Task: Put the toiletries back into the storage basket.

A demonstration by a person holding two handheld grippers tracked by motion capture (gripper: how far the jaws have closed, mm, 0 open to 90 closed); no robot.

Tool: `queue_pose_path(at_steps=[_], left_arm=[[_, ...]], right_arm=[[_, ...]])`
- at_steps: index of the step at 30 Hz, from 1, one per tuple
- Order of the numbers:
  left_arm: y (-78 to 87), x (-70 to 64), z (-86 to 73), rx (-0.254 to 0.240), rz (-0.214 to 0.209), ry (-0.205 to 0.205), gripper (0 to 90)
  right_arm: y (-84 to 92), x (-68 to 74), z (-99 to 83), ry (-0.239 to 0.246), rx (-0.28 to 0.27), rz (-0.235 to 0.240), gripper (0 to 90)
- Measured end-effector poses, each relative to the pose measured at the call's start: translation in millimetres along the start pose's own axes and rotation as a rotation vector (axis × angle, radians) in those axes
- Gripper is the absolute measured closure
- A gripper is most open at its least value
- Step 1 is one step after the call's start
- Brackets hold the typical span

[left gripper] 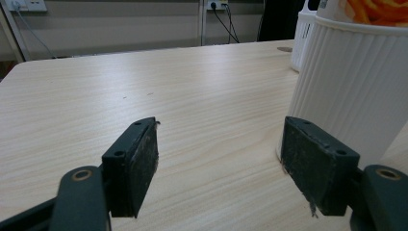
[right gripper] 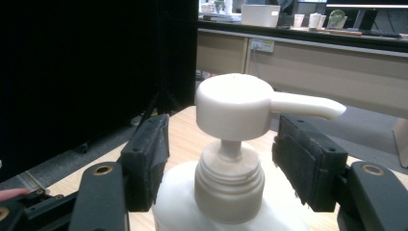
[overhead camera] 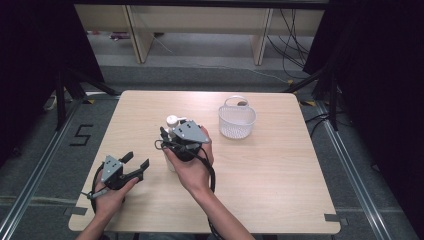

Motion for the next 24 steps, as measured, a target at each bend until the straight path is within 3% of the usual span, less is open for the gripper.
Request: queue_pose_path(at_steps=[4, 6, 7, 14, 16, 17, 19, 20, 24], left_arm=[[0.0, -0.3, 0.0, -0.001, -0.001, -0.001, 28.5], [0.1, -0.1, 0.0, 0.0, 0.0, -0.001, 28.5], [0.1, 0.0, 0.0, 0.001, -0.001, 0.001, 28.5], [-0.1, -0.1, -0.1, 0.002, -0.003, 0.0, 28.6], [0.0, 0.1, -0.2, 0.004, -0.003, 0.001, 28.5], [0.0, 0.2, -0.2, 0.003, -0.003, 0.002, 28.5], [0.0, 0.2, -0.2, 0.003, -0.003, 0.002, 28.5], [0.0, 0.1, -0.2, 0.004, -0.004, 0.001, 28.5], [-0.1, 0.3, -0.1, 0.003, -0.006, 0.003, 28.5]], right_arm=[[-1.3, 1.5, 1.5, -0.009, 0.0, -0.008, 38.2], [-3.0, 1.6, 3.4, 0.021, -0.001, -0.026, 39.0], [-3.5, 3.4, 3.8, 0.002, 0.001, -0.023, 39.3], [-4.4, 1.6, 3.5, 0.011, 0.026, -0.054, 44.3], [-4.7, 5.1, 4.0, -0.015, 0.035, -0.047, 45.5], [-5.0, 2.2, 6.0, 0.011, 0.028, -0.065, 46.5], [-5.9, 2.2, 6.7, 0.012, 0.027, -0.066, 47.1], [-5.2, 4.1, 5.2, -0.012, 0.046, -0.059, 47.9], [-6.9, 2.5, 6.1, 0.003, 0.046, -0.073, 50.7]])
Point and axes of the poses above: each handheld gripper's, and its own axes: y roughly backward along the jaws, z roughly out of its top, x roughly to its left, the point moved 10 cm from there along -y, roughly forward along the jaws, and after that the axes turned 5 degrees about y, right-handed, at the moved point
